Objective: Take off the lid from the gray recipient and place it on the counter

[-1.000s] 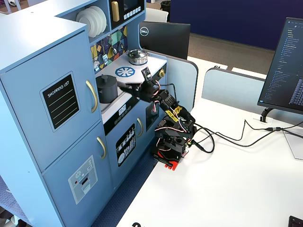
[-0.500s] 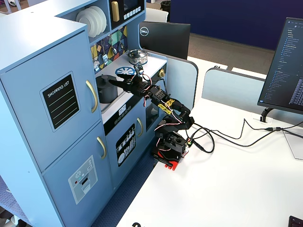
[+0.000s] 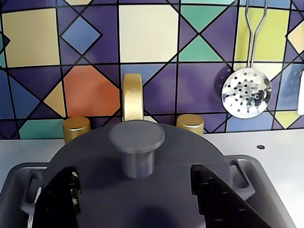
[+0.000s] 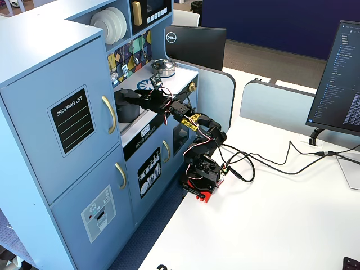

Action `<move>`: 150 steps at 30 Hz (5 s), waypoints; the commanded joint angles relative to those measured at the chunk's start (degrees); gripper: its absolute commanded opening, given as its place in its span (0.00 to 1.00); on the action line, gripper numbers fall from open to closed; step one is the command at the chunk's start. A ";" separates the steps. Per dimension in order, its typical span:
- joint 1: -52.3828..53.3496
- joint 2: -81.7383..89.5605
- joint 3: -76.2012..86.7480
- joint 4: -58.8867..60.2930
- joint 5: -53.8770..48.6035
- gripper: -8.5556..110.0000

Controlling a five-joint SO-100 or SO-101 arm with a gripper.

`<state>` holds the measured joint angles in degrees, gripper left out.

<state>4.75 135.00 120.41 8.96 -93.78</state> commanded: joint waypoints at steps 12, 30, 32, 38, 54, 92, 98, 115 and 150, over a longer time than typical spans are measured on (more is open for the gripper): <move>-1.93 -10.90 -10.72 -3.78 -1.14 0.23; -3.16 -12.74 -14.24 -6.68 -2.64 0.07; -2.90 -12.30 -15.38 -6.68 -2.90 0.07; 0.00 -8.61 -16.52 -6.94 -3.16 0.07; 26.98 -5.98 -12.57 -10.46 3.69 0.07; 28.65 -29.62 -0.97 -32.26 0.53 0.17; 30.67 -26.89 -0.44 -30.85 -0.62 0.32; 15.82 13.62 -7.29 27.16 6.24 0.07; -5.01 47.11 51.50 78.66 7.21 0.09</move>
<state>-0.35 182.46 170.86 77.96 -88.68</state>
